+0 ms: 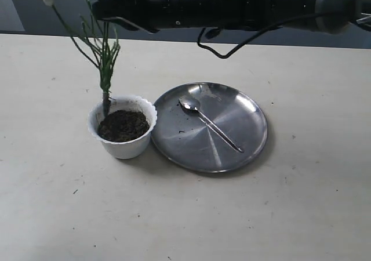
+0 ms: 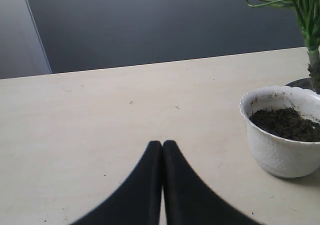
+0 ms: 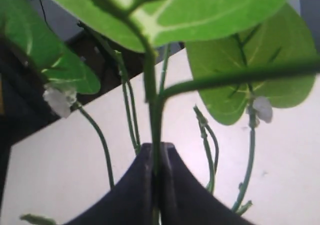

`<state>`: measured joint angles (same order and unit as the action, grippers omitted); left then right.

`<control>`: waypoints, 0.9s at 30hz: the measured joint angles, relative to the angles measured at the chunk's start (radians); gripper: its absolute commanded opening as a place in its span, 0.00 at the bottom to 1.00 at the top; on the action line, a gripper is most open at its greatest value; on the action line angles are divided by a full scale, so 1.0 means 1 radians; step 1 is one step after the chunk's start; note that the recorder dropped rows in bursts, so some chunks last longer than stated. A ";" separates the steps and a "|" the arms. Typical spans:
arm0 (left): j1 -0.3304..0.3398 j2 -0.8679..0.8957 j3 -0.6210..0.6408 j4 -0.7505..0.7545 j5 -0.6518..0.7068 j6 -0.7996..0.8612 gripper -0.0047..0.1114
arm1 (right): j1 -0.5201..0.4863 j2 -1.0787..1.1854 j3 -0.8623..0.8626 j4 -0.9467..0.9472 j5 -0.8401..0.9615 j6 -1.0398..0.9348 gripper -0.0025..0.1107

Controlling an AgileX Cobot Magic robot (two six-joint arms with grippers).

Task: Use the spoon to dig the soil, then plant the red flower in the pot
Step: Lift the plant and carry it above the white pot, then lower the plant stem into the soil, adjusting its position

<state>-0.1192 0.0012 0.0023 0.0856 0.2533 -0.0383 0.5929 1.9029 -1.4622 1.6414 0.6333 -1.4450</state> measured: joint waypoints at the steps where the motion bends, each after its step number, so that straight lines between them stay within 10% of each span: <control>1: 0.000 0.000 0.000 0.000 0.000 0.000 0.05 | -0.002 0.002 0.000 -0.019 -0.009 -0.029 0.02; 13: 0.000 0.000 0.000 0.000 0.000 0.000 0.05 | 0.016 0.039 0.010 0.086 0.035 -0.569 0.02; 27: 0.000 0.000 0.000 0.000 0.000 0.000 0.05 | 0.037 0.095 0.010 0.093 -0.059 -0.501 0.02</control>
<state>-0.1192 0.0012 0.0023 0.0856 0.2533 -0.0383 0.6301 1.9977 -1.4521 1.7341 0.5742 -1.9465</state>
